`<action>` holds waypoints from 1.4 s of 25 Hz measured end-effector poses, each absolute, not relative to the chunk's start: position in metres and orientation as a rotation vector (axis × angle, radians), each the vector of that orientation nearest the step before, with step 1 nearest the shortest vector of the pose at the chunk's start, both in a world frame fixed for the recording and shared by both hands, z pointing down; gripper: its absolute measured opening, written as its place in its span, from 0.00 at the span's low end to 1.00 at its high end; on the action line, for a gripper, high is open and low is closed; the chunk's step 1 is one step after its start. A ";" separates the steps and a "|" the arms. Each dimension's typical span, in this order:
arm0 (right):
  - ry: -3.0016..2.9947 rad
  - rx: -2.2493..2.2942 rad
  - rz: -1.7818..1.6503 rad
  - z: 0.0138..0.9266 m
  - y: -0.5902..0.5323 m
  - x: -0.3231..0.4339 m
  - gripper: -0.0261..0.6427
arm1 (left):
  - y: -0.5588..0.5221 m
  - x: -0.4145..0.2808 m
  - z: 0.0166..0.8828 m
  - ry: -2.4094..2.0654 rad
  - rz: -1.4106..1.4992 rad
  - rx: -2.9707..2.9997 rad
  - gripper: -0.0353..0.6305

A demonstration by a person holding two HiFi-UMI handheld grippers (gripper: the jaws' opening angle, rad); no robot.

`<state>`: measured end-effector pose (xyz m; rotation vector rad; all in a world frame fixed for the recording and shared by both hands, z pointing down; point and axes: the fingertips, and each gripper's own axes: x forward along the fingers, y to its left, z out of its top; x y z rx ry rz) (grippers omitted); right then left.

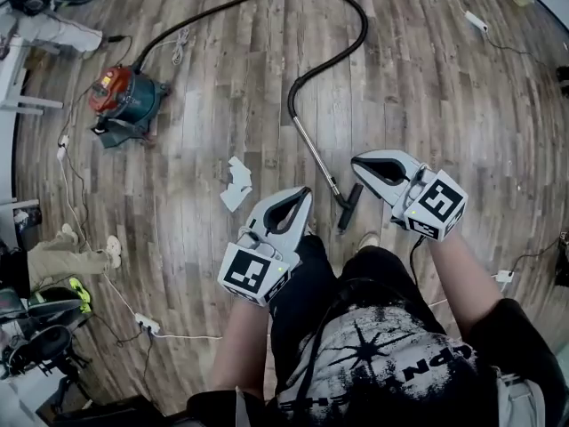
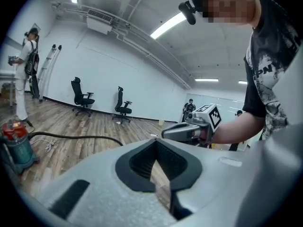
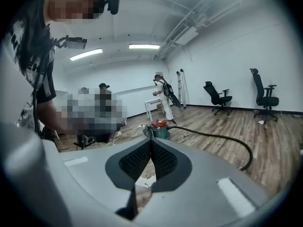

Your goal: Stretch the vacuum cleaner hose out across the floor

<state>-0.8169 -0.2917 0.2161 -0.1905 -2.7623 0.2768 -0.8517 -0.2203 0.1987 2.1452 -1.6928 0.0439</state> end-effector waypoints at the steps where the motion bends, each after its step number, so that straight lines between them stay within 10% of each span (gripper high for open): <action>1: -2.739 -0.201 0.285 0.233 -0.294 -0.818 0.05 | -0.221 -0.850 0.208 -1.703 0.035 2.124 0.06; 12: -2.456 -0.289 0.263 0.511 -0.283 -0.828 0.11 | -0.227 -0.846 0.364 -1.752 0.003 2.056 0.06; 21: -2.127 -0.265 0.214 0.801 -0.291 -0.818 0.34 | -0.270 -0.841 0.512 -1.764 0.073 2.144 0.06; 35: -1.819 -0.015 0.369 1.103 -0.294 -0.809 0.36 | -0.230 -0.819 0.662 -1.760 0.140 1.927 0.06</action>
